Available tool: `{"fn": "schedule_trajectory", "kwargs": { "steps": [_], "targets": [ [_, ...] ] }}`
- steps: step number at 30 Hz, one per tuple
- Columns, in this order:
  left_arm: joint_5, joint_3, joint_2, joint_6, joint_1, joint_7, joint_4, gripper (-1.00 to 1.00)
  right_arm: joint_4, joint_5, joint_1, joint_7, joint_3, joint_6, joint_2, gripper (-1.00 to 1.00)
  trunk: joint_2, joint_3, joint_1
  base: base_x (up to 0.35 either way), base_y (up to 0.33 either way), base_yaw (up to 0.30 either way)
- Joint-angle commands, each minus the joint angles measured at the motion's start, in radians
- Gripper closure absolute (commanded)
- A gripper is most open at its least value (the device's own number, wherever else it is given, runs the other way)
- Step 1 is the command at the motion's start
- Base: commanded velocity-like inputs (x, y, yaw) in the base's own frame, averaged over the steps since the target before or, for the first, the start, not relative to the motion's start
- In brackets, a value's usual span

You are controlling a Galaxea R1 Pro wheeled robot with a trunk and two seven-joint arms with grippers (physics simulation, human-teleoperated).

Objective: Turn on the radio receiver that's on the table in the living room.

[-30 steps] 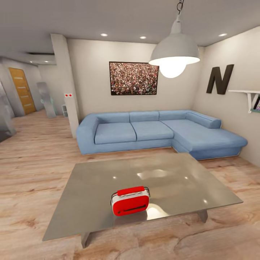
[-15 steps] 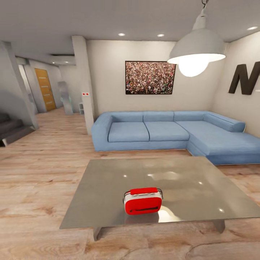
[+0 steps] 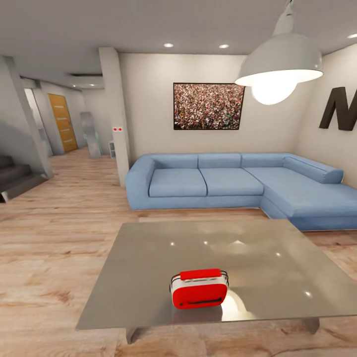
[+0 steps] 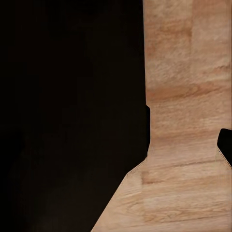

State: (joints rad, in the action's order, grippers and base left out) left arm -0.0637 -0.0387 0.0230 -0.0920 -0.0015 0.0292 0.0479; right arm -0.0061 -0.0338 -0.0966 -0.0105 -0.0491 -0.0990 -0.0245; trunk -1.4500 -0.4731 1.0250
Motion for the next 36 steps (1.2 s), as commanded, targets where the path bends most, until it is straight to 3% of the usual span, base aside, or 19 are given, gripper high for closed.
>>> {"fn": "schedule_trajectory", "kwargs": {
  "steps": [1,9,36],
  "targets": [
    [0.000,0.000,0.000,0.000,0.000,0.000,0.000,-1.00,0.000,0.000,0.000,0.000,0.000,0.000,0.000,-1.00,0.000,0.000,0.000,0.319,0.000,0.000],
    [0.001,-0.001,0.000,-0.002,0.000,0.002,0.001,-1.00,0.000,0.000,0.000,0.001,0.000,0.000,0.000,-1.00,0.000,0.000,0.000,0.220,0.000,0.000],
    [-0.001,-0.003,0.000,-0.002,0.000,0.004,0.001,-1.00,0.000,0.000,0.000,0.001,0.000,0.001,0.000,-1.00,0.000,0.000,0.000,0.026,0.000,0.000]
  ]
}}
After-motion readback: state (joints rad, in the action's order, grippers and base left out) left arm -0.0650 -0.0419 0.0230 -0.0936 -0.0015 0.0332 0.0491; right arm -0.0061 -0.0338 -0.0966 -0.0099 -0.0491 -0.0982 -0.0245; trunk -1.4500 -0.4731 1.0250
